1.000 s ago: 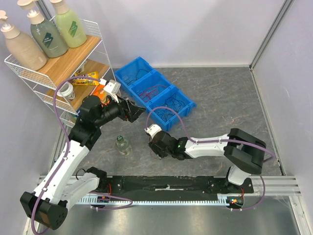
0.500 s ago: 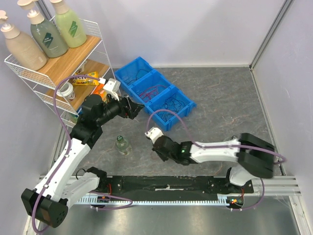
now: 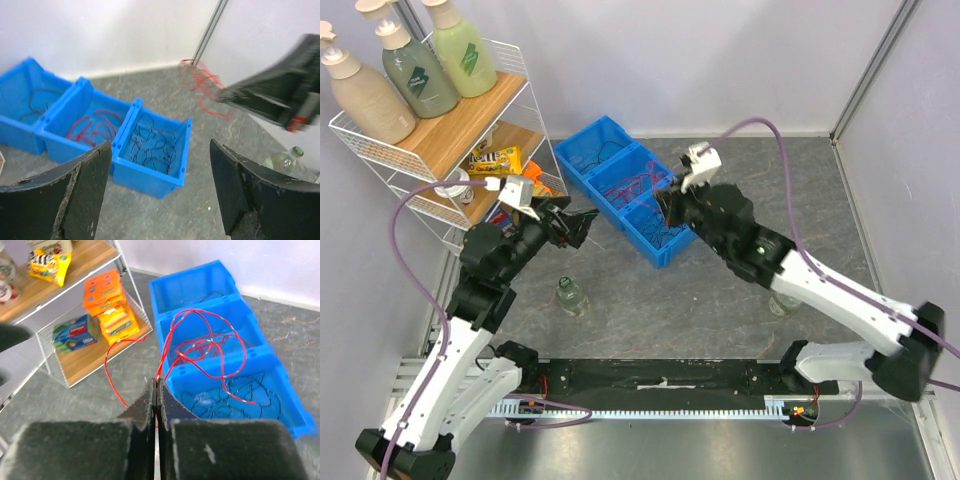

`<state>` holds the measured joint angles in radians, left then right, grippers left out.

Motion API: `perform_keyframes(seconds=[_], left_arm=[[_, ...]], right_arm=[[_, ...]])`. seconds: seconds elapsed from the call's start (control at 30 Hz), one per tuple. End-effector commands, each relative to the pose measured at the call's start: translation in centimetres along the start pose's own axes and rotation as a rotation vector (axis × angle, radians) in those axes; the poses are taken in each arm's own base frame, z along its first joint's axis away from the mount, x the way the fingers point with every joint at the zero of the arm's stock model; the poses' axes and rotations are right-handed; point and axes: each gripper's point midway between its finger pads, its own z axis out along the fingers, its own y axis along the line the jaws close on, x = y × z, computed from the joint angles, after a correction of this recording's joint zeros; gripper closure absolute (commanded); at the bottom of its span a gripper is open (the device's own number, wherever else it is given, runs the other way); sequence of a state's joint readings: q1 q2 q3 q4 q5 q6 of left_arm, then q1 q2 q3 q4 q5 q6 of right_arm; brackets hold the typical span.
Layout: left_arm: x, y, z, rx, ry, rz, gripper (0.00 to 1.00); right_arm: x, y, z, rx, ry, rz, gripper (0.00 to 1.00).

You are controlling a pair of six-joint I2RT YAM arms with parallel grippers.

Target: Untangle the cables

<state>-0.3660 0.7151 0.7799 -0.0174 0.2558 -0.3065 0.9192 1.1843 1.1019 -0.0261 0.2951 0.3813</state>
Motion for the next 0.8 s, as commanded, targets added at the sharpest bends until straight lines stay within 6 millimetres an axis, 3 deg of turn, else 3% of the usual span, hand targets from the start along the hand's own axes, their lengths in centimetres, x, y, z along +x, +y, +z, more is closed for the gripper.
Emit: perform_keyframes(seconds=[0.0,0.07,0.2,0.27,0.37,0.43,0.57,0.77], left_arm=[[-3.6,-0.9,-1.5,0.008,-0.145,0.013,0.15],[-3.7,-0.9,-2.0,0.000,-0.149,0.014,0.15],[-3.9,-1.4,-3.3,-0.002,-0.143,0.008,0.15],[-3.9,-1.6,-3.8,0.006,-0.147,0.008,0.15],[-3.9,-1.8,-4.1,0.012,-0.150,0.004,0.15],[-3.8,-2.1,-4.2,0.025,-0.142,0.001,0.15],[-3.4,-2.3,-4.1,0.043,-0.128,-0.001,0.15],[-2.2,-2.2,-3.1,0.063,-0.086,-0.016,0.14]], right_arm=[[-1.0,-0.1,5.2,-0.012,0.033,-0.044,1.00],[-0.7,-0.7,8.1,0.017,0.050,-0.060,1.00],[3.2,-4.0,13.6,0.189,0.145,-0.131,1.00],[4.6,-5.1,15.9,0.241,0.164,-0.170,0.94],[6.9,-6.6,18.9,0.296,0.226,-0.227,0.72],[8.0,-7.1,19.9,0.310,0.291,-0.250,0.57],[6.9,-6.7,18.4,0.287,0.304,-0.254,0.40],[4.2,-6.3,11.2,0.231,0.287,-0.240,0.33]])
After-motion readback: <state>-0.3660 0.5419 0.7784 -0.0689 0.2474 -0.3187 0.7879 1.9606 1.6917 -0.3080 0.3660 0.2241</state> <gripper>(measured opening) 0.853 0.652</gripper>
